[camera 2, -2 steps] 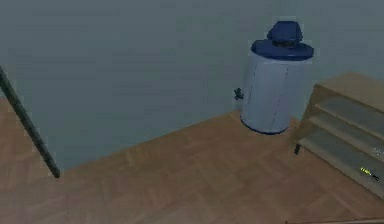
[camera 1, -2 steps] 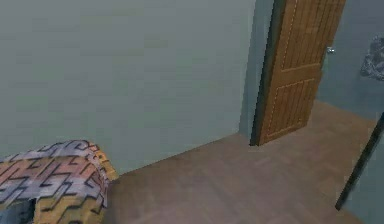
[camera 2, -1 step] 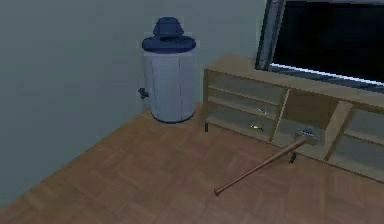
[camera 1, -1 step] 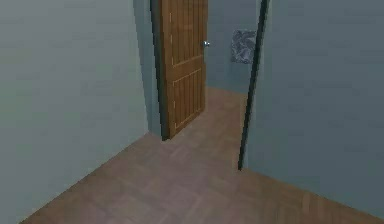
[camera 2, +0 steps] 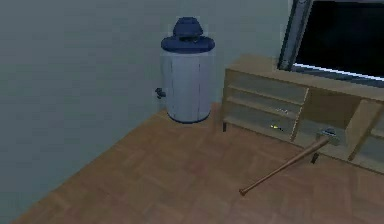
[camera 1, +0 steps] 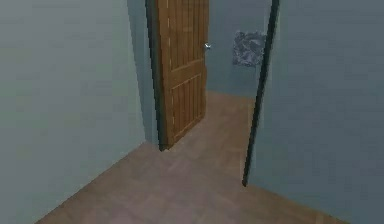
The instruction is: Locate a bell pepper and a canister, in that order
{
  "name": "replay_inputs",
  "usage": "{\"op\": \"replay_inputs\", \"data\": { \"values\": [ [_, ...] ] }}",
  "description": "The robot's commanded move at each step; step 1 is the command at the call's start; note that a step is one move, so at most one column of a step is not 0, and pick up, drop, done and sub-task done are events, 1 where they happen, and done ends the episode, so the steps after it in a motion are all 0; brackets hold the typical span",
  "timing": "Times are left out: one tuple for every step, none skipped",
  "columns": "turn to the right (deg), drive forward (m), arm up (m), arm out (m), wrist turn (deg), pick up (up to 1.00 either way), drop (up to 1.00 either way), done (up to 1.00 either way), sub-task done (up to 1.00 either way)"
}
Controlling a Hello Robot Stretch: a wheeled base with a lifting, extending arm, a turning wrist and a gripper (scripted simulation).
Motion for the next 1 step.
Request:
{"op": "replay_inputs", "data": {
  "values": [
    [0.0, 1.00, 0.00, 0.00, 0.0, 0.00, 0.00, 0.00, 0.00]
  ]
}}
